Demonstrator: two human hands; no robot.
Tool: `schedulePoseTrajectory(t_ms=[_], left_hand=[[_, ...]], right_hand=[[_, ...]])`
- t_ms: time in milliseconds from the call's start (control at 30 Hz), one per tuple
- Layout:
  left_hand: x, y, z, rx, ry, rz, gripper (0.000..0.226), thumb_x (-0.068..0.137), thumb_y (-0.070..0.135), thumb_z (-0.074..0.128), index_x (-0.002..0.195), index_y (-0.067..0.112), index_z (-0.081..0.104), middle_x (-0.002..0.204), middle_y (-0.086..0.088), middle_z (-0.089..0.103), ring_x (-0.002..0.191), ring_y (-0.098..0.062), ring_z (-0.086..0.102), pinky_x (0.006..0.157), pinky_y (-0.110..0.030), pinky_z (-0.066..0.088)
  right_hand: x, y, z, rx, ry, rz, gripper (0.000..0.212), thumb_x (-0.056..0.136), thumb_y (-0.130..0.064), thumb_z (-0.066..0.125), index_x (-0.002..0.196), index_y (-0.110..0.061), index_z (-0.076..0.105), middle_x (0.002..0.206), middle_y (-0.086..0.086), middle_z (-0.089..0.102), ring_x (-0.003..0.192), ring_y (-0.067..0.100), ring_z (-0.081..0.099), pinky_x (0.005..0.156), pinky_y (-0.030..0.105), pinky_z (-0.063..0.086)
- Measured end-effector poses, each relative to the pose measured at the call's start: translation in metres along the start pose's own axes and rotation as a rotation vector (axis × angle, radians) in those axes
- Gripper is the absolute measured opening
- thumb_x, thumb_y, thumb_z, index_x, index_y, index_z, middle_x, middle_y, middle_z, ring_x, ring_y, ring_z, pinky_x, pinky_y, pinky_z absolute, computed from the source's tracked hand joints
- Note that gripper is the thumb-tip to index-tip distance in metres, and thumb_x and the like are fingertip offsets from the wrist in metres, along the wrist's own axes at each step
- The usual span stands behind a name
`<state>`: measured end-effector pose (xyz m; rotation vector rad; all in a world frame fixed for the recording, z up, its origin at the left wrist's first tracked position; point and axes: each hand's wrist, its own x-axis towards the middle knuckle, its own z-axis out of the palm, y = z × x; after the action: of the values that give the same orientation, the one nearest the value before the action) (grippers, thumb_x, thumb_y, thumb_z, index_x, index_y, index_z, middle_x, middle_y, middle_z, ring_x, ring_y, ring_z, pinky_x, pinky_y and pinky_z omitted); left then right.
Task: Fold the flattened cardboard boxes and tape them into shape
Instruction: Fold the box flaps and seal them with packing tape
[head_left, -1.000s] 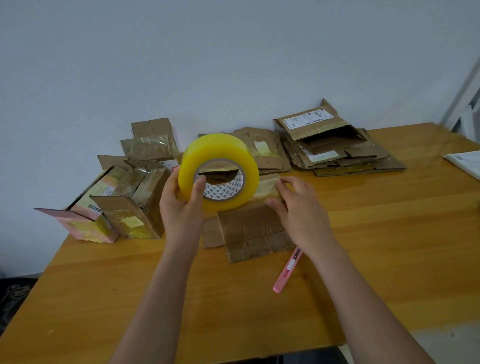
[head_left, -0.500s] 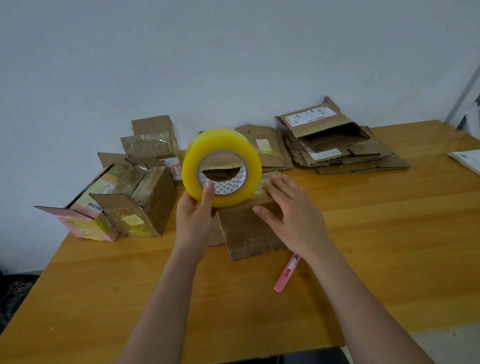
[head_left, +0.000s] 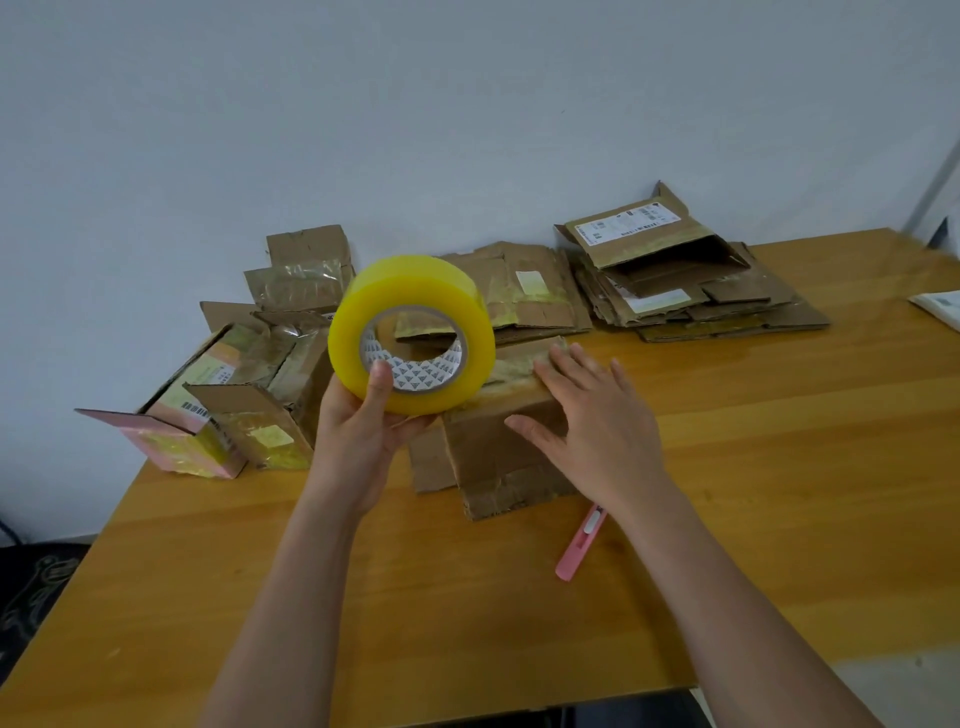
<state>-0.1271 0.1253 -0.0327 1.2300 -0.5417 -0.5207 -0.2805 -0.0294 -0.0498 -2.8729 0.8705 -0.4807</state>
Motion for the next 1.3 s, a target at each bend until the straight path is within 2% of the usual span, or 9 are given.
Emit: schedulePoseTrajectory(t_ms=[133,300,600,700,800,933,1033,1167,1300], left_hand=[[-0.001,-0.004,-0.001,0.006,0.024,0.006,0.051,0.091,0.035,0.050,0.138,0.016,0.046,0.121,-0.006,0.068,0.109,-0.028,0.067,0.079,-0.040,0.059],[0.001,-0.008,0.000,0.057,0.034,0.011,0.057,0.091,0.036,0.052,0.143,0.015,0.042,0.130,-0.010,0.062,0.112,-0.028,0.066,0.083,-0.047,0.058],[-0.002,0.004,-0.012,0.175,0.084,0.083,0.048,0.088,0.037,0.058,0.131,0.017,0.051,0.127,-0.020,0.058,0.115,-0.032,0.061,0.086,-0.060,0.054],[-0.006,0.010,-0.017,0.172,0.128,0.103,0.040,0.087,0.039,0.058,0.123,0.020,0.056,0.124,-0.018,0.060,0.115,-0.035,0.059,0.087,-0.057,0.055],[-0.009,0.015,-0.028,0.217,0.185,0.101,0.036,0.084,0.046,0.058,0.116,0.029,0.058,0.120,-0.011,0.062,0.114,-0.030,0.061,0.085,-0.054,0.056],[-0.020,0.008,-0.037,0.228,0.193,0.086,0.048,0.084,0.044,0.060,0.126,0.023,0.054,0.121,-0.014,0.060,0.114,-0.028,0.061,0.080,-0.050,0.058],[-0.025,0.003,-0.039,0.191,0.199,0.075,0.043,0.084,0.040,0.059,0.123,0.021,0.055,0.123,-0.017,0.058,0.115,-0.028,0.061,0.084,-0.049,0.058],[-0.028,0.001,-0.041,0.207,0.176,0.086,0.040,0.084,0.035,0.060,0.121,0.024,0.053,0.120,-0.008,0.062,0.111,-0.019,0.064,0.083,-0.043,0.058],[-0.031,-0.009,-0.052,0.304,0.148,0.051,0.053,0.084,0.037,0.061,0.133,0.023,0.046,0.124,-0.001,0.061,0.115,-0.017,0.061,0.088,-0.041,0.056]], right_hand=[[0.004,-0.018,0.001,-0.088,-0.019,-0.077,0.102,0.082,-0.083,0.015,0.154,-0.011,0.022,0.162,0.008,0.015,0.151,0.020,0.010,0.121,0.040,0.000],[0.004,-0.016,0.010,-0.074,-0.022,-0.047,0.109,0.076,-0.089,0.019,0.156,-0.015,0.018,0.163,0.005,0.013,0.150,0.018,0.013,0.122,0.038,0.002],[0.001,-0.015,0.004,-0.068,0.000,-0.064,0.105,0.076,-0.085,0.026,0.155,-0.016,0.021,0.163,0.003,0.015,0.150,0.016,0.014,0.120,0.035,0.002],[0.000,-0.016,0.004,-0.065,0.004,-0.074,0.102,0.079,-0.083,0.031,0.155,-0.016,0.020,0.164,0.002,0.014,0.150,0.016,0.013,0.119,0.033,0.000],[0.001,-0.015,0.004,-0.069,-0.010,-0.077,0.102,0.079,-0.083,0.033,0.155,-0.016,0.019,0.164,0.002,0.013,0.150,0.016,0.013,0.118,0.032,-0.001],[0.001,-0.016,0.005,-0.085,-0.013,-0.070,0.103,0.079,-0.083,0.031,0.156,-0.016,0.016,0.164,0.003,0.011,0.150,0.016,0.012,0.117,0.032,-0.003],[0.001,-0.015,0.006,-0.083,-0.021,-0.078,0.102,0.080,-0.082,0.031,0.156,-0.017,0.014,0.164,0.003,0.011,0.150,0.016,0.011,0.116,0.032,-0.003],[0.001,-0.014,0.005,-0.078,-0.012,-0.074,0.100,0.081,-0.081,0.033,0.156,-0.017,0.015,0.164,0.002,0.011,0.150,0.016,0.011,0.118,0.032,-0.001],[0.001,-0.015,0.006,-0.092,-0.023,-0.073,0.100,0.081,-0.081,0.033,0.156,-0.017,0.014,0.164,0.003,0.010,0.151,0.017,0.010,0.119,0.034,0.000]])
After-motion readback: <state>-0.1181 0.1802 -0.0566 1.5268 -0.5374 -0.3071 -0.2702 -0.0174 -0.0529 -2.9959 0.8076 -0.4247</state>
